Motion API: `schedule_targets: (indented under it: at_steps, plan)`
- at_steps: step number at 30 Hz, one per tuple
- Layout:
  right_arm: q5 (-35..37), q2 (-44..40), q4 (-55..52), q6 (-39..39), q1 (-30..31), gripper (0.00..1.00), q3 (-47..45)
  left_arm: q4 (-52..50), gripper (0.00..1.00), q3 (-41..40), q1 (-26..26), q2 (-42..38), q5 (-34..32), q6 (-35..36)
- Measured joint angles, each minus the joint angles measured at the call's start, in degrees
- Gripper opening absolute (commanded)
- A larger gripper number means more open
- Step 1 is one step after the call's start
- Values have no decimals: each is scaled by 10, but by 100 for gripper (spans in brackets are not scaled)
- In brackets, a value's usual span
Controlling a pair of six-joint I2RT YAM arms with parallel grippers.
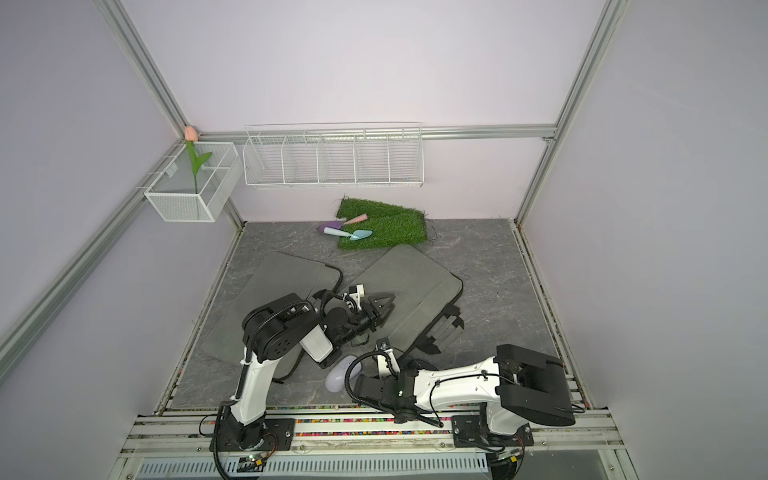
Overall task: Put the mouse into the laptop bag
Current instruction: Unzip the zipper on the zippered laptop bag.
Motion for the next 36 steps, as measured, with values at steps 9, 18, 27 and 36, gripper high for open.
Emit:
schedule_targets:
  at_steps: [9,18,27,36]
  plan:
    - [-20,-61,-47,20,-36,6,-31,-5,60,-7,9,-12,8,0]
    - [-32,-217,-79,6,-102,6,-82,-25,60,-8,13,-24,8,4]
    - [-37,-209,-89,-60,-111,6,-83,-121,69,-14,21,-85,14,27]
    - [-6,-92,-85,-114,-44,6,7,-485,71,-31,-20,-320,-38,82]
